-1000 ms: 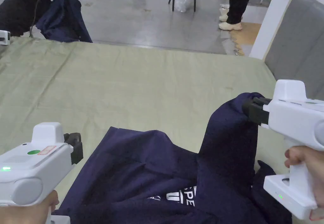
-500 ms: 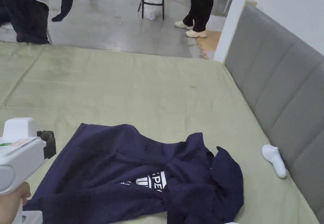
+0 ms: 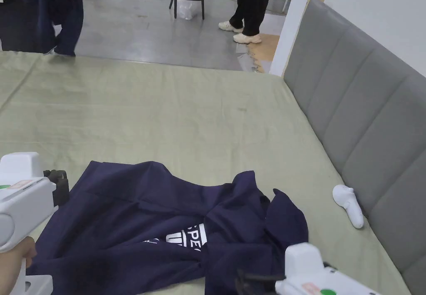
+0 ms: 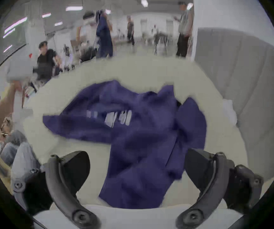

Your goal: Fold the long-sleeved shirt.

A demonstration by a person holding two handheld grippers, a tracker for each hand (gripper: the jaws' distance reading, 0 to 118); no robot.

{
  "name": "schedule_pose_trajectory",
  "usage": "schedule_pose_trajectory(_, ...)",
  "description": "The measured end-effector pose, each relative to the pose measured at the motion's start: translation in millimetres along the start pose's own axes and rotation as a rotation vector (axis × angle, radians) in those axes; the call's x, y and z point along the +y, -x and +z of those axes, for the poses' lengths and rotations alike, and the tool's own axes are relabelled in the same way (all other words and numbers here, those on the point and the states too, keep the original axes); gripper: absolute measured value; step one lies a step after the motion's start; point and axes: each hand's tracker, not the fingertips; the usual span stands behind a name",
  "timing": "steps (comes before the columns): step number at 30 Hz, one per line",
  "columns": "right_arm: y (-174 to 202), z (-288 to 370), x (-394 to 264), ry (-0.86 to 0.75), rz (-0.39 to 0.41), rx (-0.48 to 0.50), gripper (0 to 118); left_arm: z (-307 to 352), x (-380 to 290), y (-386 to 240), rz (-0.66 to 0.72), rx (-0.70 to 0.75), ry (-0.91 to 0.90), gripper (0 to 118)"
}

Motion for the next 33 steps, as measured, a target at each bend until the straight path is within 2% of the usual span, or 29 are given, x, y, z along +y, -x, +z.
schedule_pose_trajectory(2, -11, -14, 19, -0.047, -0.021, -0.027, 114, -6, 0, -1, 0.007, 0.0, 0.004, 4)
schedule_pose_trajectory(3, -10, -23, 25, -0.003, -0.015, -0.003, 111, -10, 0, -2, 0.005, 0.0, 0.009, 4)
schedule_pose_trajectory(4, -14, -28, 30, 0.004, -0.021, 0.01, 102, -15, -1, -2, 0.003, -0.001, 0.017, 4)
schedule_pose_trajectory(5, -17, -35, 31, -0.028, -0.04, 0.036, 82, -19, -2, -3, 0.003, -0.004, 0.024, 4)
schedule_pose_trajectory(6, -21, -43, 34, -0.053, -0.062, 0.046, 26, -23, -2, -3, 0.003, -0.007, 0.027, 4)
schedule_pose_trajectory(7, -22, -53, 39, -0.047, -0.057, 0.025, 0, -27, -3, -4, 0.004, -0.007, 0.033, 4)
schedule_pose_trajectory(8, -22, -62, 41, -0.061, -0.048, -0.014, 0, -32, -4, -4, 0.005, -0.009, 0.041, 4)
schedule_pose_trajectory(12, -37, -112, 62, -0.024, -0.021, -0.009, 3, -51, -5, -7, 0.007, -0.022, 0.064, 4)
schedule_pose_trajectory(13, -41, -124, 69, -0.023, -0.021, -0.021, 26, -55, -5, -8, 0.0, -0.018, 0.068, 4)
schedule_pose_trajectory(15, -54, -156, 86, 0.013, -0.037, -0.038, 118, -65, -4, -8, 0.005, -0.021, 0.079, 4)
schedule_pose_trajectory(16, -59, -174, 93, 0.049, -0.069, -0.041, 115, -69, -3, -8, 0.01, -0.027, 0.084, 4)
schedule_pose_trajectory(17, -67, -192, 99, 0.044, -0.11, 0.026, 113, -73, -3, -8, 0.01, -0.025, 0.086, 4)
schedule_pose_trajectory(18, -75, -208, 104, 0.045, -0.096, -0.012, 114, -77, -3, -8, 0.009, -0.02, 0.089, 4)
schedule_pose_trajectory(21, -90, -253, 112, 0.132, -0.174, -0.043, 112, -91, -2, -2, 0.016, -0.013, 0.102, 4)
schedule_pose_trajectory(22, -95, -268, 111, 0.161, -0.202, -0.038, 103, -95, -3, 0, 0.024, -0.008, 0.11, 4)
schedule_pose_trajectory(24, -98, -283, 107, 0.237, -0.241, 0.007, 48, -105, -3, 8, 0.043, -0.004, 0.132, 5)
schedule_pose_trajectory(25, -101, -291, 103, 0.288, -0.256, 0.025, 29, -109, -4, 14, 0.063, 0.0, 0.142, 6)
schedule_pose_trajectory(26, -103, -296, 98, 0.288, -0.257, 0.013, 29, -112, -4, 21, 0.077, -0.001, 0.155, 6)
schedule_pose_trajectory(27, -98, -285, 101, 0.262, -0.257, -0.022, 4, -117, -3, 30, 0.09, -0.01, 0.176, 14)
schedule_pose_trajectory(28, -101, -281, 97, 0.235, -0.266, 0.002, 3, -123, -3, 39, 0.104, -0.014, 0.191, 27)
schedule_pose_trajectory(29, -101, -279, 95, 0.221, -0.279, 0.041, 3, -128, -1, 46, 0.108, -0.012, 0.2, 48)
schedule_pose_trajectory(30, -97, -272, 98, 0.217, -0.267, 0.017, 3, -138, 2, 55, 0.115, -0.015, 0.227, 84)
schedule_pose_trajectory(31, -91, -267, 104, 0.212, -0.265, 0.008, 3, -148, 4, 61, 0.107, -0.03, 0.269, 106)
schedule_pose_trajectory(32, -91, -264, 105, 0.212, -0.272, 0.011, 3, -156, 5, 68, 0.1, -0.037, 0.312, 110)
schedule_pose_trajectory(33, -91, -261, 106, 0.213, -0.281, 0.018, 3, -167, 10, 76, 0.13, -0.08, 0.312, 107)
